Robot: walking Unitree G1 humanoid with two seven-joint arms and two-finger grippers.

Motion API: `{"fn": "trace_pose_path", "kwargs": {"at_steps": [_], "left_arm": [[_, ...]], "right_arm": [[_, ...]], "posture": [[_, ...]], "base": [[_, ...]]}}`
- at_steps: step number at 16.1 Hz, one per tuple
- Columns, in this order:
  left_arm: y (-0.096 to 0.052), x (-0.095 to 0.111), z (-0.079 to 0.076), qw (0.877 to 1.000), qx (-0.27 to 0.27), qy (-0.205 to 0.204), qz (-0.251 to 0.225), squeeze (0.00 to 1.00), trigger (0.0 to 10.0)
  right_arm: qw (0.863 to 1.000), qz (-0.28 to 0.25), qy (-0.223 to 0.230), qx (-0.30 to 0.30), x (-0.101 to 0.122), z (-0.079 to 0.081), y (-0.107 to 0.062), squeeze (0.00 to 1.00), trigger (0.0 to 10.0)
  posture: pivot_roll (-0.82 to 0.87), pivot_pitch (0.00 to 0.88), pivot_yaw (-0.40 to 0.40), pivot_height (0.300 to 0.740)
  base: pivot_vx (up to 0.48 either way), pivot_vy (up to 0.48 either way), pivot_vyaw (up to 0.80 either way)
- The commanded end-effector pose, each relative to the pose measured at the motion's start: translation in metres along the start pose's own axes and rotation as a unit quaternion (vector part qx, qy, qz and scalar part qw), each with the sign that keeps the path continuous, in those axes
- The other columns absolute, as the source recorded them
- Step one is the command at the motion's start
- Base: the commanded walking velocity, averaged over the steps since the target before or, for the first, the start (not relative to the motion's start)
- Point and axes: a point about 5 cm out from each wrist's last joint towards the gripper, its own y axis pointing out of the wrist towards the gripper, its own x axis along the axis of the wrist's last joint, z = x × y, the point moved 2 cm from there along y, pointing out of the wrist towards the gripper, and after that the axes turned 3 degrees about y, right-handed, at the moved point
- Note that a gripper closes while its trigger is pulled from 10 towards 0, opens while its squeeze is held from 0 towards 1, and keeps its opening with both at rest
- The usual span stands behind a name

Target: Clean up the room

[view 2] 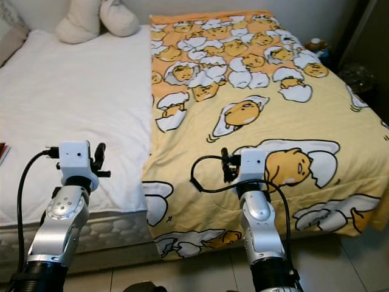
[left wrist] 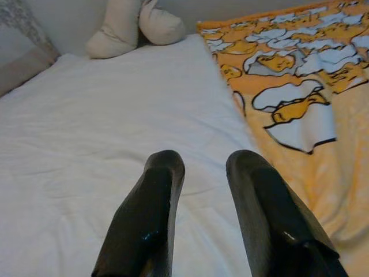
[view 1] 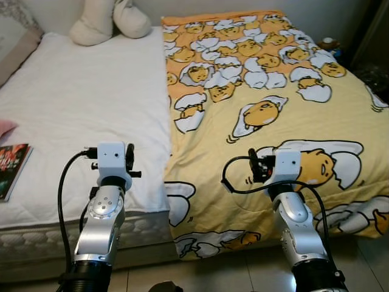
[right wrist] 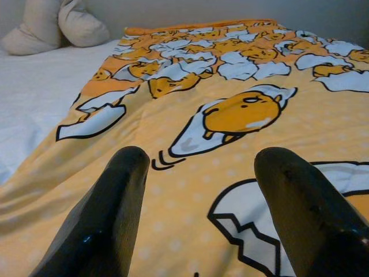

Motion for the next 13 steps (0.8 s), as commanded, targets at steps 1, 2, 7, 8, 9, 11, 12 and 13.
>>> {"fn": "trace_pose_path", "kwargs": {"at_steps": [1, 2, 7, 8, 9, 11, 12, 13], "left_arm": [[0.001, -0.001, 0.000, 1.000, -0.003, 0.005, 0.003, 1.00, 10.0], [0.001, -0.002, 0.000, 1.000, -0.002, 0.003, 0.006, 1.00, 10.0], [0.002, -0.004, -0.003, 1.000, -0.013, 0.020, 0.015, 0.00, 10.0], [0.002, -0.004, -0.002, 1.000, -0.011, 0.027, 0.011, 0.00, 10.0], [0.002, -0.003, -0.002, 1.000, -0.011, 0.028, 0.006, 0.00, 10.0], [0.001, -0.007, 0.002, 1.000, -0.001, -0.005, 0.018, 1.00, 10.0], [0.000, -0.013, 0.004, 0.999, 0.008, -0.021, 0.033, 1.00, 10.0], [0.000, -0.016, 0.007, 0.999, 0.014, -0.027, 0.040, 1.00, 10.0]], "right_arm": [[1.000, -0.008, 0.003, 0.009, 0.003, 0.004, 0.002, 0.00, 10.0], [0.999, -0.016, 0.007, 0.035, 0.004, 0.011, 0.000, 0.00, 10.0], [0.999, -0.011, 0.004, 0.032, 0.001, 0.012, -0.002, 0.00, 10.0], [0.999, -0.010, 0.004, 0.032, 0.000, 0.011, -0.002, 0.00, 10.0], [0.999, -0.009, 0.006, 0.032, 0.000, 0.011, -0.003, 0.00, 10.0], [1.000, -0.009, 0.008, 0.028, -0.001, 0.010, -0.003, 0.00, 10.0], [1.000, -0.009, 0.008, 0.027, -0.001, 0.009, -0.003, 0.00, 10.0], [1.000, -0.009, 0.008, 0.026, -0.001, 0.009, -0.003, 0.00, 10.0]], "posture": [[-0.11, 0.000, 0.092, 0.740], [-0.11, 0.000, 0.092, 0.740], [-0.10, 0.000, 0.097, 0.740], [-0.10, 0.000, 0.097, 0.740], [-0.10, 0.000, 0.096, 0.740], [-0.10, 0.000, 0.096, 0.740], [-0.10, 0.000, 0.095, 0.740], [-0.10, 0.000, 0.094, 0.740]], "base": [[0.000, 0.000, 0.00], [0.000, 0.000, 0.00], [0.000, 0.000, 0.61], [0.000, 0.000, 0.59], [0.000, 0.000, 0.59], [0.000, 0.000, 0.60], [0.000, 0.000, 0.59], [0.000, 0.000, 0.59]]}}
